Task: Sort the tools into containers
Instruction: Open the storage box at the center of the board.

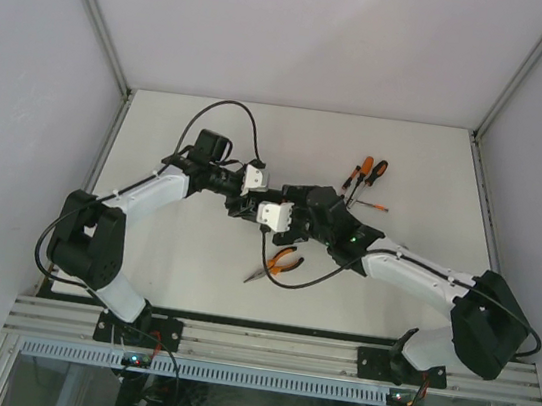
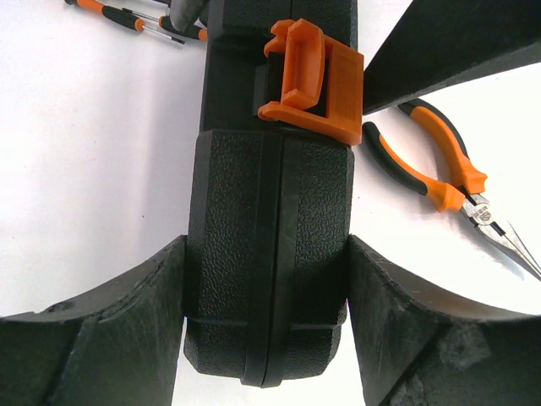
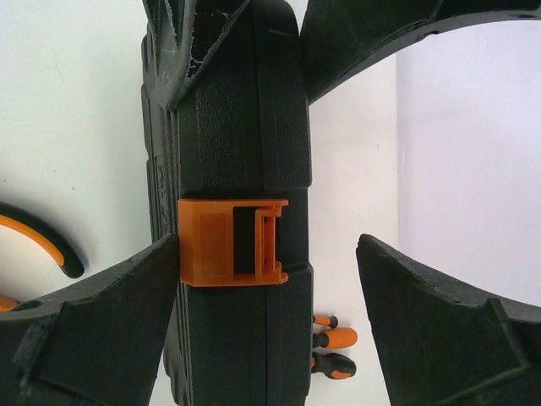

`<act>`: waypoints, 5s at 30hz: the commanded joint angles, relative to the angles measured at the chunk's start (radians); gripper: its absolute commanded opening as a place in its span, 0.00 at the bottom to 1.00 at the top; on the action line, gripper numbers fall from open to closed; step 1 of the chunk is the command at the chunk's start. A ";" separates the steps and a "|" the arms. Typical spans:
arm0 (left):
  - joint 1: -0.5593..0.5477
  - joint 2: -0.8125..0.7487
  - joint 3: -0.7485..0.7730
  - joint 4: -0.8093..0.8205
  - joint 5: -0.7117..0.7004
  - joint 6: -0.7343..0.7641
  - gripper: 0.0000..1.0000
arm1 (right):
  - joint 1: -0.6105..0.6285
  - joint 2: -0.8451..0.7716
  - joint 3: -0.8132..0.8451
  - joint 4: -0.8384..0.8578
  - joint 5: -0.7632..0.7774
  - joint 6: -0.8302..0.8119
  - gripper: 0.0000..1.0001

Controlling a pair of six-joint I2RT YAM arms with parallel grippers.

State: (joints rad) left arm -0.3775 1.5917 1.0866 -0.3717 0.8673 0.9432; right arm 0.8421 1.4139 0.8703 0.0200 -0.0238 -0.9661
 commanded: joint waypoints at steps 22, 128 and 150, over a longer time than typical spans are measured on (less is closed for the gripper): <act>0.003 0.014 0.069 -0.020 0.028 -0.009 0.00 | -0.067 -0.096 0.041 0.024 -0.090 0.059 0.78; 0.003 0.026 0.081 -0.047 0.049 0.006 0.00 | -0.344 0.090 0.328 -0.489 -0.538 0.179 1.00; 0.004 0.008 0.073 -0.012 0.047 -0.020 0.09 | -0.307 0.305 0.442 -0.585 -0.443 0.130 0.56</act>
State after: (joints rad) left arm -0.3759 1.6062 1.1038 -0.3824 0.8761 0.9432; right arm 0.5457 1.7092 1.2739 -0.5777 -0.4839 -0.8440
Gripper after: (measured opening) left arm 0.703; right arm 0.702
